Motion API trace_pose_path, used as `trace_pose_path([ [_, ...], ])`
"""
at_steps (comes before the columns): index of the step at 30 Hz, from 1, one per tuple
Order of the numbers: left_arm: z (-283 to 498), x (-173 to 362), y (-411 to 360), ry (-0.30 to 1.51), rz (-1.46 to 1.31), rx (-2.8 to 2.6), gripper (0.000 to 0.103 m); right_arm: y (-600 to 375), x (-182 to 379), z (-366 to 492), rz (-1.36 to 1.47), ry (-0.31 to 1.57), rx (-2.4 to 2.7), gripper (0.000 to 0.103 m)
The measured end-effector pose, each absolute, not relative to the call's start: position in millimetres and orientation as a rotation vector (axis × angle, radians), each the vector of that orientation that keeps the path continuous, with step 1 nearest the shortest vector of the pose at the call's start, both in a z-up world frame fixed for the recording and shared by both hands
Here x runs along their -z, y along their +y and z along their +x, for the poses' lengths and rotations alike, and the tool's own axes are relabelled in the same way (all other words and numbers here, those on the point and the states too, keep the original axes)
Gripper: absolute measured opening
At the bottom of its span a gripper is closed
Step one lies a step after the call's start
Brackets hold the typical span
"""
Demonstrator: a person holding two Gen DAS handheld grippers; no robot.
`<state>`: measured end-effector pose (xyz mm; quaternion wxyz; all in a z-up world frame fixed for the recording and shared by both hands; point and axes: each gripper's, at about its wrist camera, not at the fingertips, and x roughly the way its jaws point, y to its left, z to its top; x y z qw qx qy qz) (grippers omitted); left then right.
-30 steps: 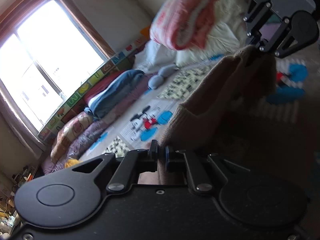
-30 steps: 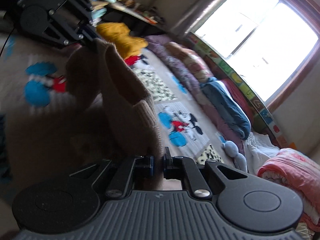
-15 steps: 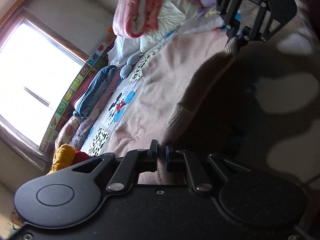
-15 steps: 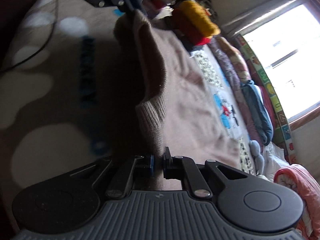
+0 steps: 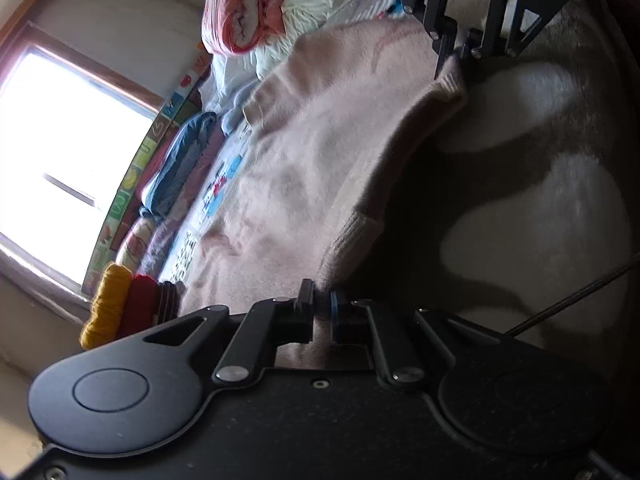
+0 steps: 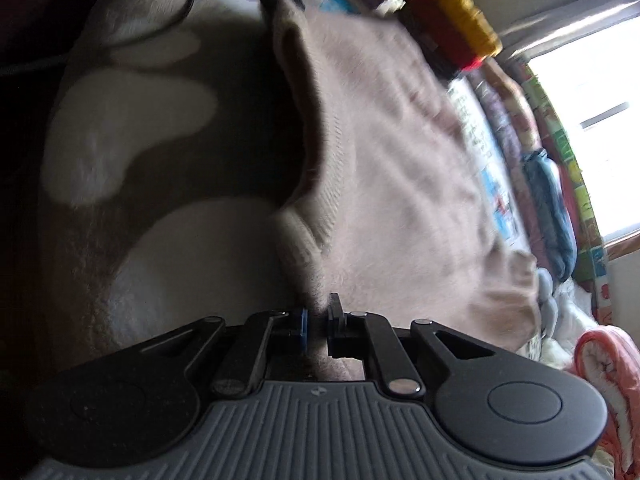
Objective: Fold clothes
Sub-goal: 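Open both grippers and release the sweater onto the bed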
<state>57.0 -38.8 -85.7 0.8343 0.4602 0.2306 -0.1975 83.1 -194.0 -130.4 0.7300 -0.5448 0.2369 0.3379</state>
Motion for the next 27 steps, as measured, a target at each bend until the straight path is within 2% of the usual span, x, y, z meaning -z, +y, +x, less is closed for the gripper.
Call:
trace_pose_path([
  [2,56.7,89.6,-39.5,0.512,0.966,0.425,0.012,-188.9,135.2,83.3,-1.223,0.547,-0.746,0.015],
  [4,56.5,93.6,-40.3,0.535,0.957,0.431,0.024,-183.9,135.6,81.6,-1.254,0.561,-0.748,0.016],
  [6,56.3,97.6,-41.0,0.558,0.948,0.438,0.042,-180.9,130.5,80.5,-1.256,0.579,-0.769,0.021],
  [7,56.2,99.6,-41.4,0.570,0.943,0.441,0.046,-180.6,126.2,79.1,-1.245,0.592,-0.786,0.021],
  [10,53.0,97.7,-35.7,0.620,0.877,0.460,0.048,-181.1,115.6,71.7,-1.247,0.616,-0.837,0.031],
  [14,55.0,83.3,-13.8,0.694,0.653,0.497,0.063,-179.4,98.9,56.5,-1.247,0.626,-0.903,0.038],
  [16,61.8,73.4,2.1,0.715,0.501,0.484,0.063,-178.7,85.8,56.7,-1.205,0.621,-0.918,0.038],
  [18,71.0,64.8,21.1,0.730,0.323,0.457,0.063,-180.5,74.4,66.7,-1.049,0.622,-0.909,0.046],
  [22,92.8,59.3,64.1,0.742,-0.084,0.356,0.063,-186.1,53.3,95.0,-0.645,0.620,-0.861,0.047],
  [27,110.2,83.0,116.3,0.739,-0.642,0.200,0.063,-193.1,33.0,130.5,-0.154,0.601,-0.773,0.047],
])
